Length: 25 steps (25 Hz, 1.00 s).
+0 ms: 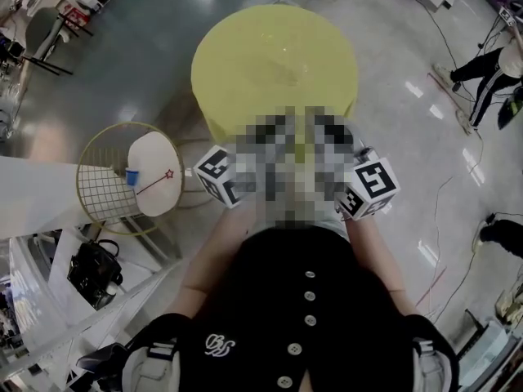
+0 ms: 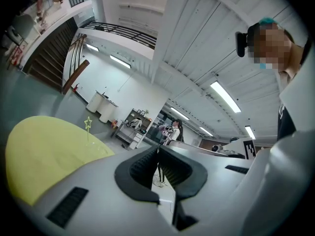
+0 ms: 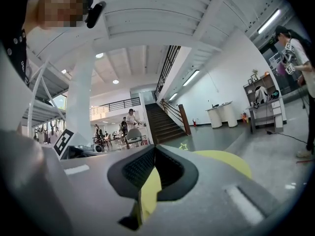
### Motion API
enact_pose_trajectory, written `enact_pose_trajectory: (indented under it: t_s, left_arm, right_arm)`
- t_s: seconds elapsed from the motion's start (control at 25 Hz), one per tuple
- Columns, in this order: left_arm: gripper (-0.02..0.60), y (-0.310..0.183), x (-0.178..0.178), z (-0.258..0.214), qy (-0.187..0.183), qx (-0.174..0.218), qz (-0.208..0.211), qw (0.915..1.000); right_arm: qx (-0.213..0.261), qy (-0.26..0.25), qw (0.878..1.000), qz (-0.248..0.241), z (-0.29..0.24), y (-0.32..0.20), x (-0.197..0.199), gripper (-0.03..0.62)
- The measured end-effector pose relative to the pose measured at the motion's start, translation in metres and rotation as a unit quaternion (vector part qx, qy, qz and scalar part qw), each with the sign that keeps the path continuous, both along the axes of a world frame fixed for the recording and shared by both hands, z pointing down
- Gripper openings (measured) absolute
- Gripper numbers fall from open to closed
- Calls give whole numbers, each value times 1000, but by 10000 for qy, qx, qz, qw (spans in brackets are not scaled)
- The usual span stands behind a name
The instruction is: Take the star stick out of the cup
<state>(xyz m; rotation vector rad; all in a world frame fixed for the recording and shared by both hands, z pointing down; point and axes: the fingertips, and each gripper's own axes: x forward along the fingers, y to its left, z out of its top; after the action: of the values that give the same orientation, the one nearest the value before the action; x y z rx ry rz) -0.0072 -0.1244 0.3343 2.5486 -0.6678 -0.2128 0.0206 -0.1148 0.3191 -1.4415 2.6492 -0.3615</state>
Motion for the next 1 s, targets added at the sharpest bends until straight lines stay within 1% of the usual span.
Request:
enact_pose_trajectory:
  t_s: [0.2,0.48,0.68,0.84,1.0]
  left_arm:
    - [23,-36,14,2,-63,-108,-113,9999]
    - [23,-77,23,14,-177,-268,-427,9986]
    - [23,-98,25,21,-212,-414,-631,9969]
    - [23,-109,19,29,-215,-538,-784,9952]
    - [23,-111,-1,52,-262,-765,-912,9925]
  right_arm:
    - [-61,251,9993,-275,7,-35,10,5]
    - [-309,163,9980,-523,21,-75,28,5]
    - [-491,158,9968,-611,28,-96,38,5]
    - [-637,152,9950,-753,37,-106,32,5]
    - [-854,108,9921,-913,58,-109,7,5]
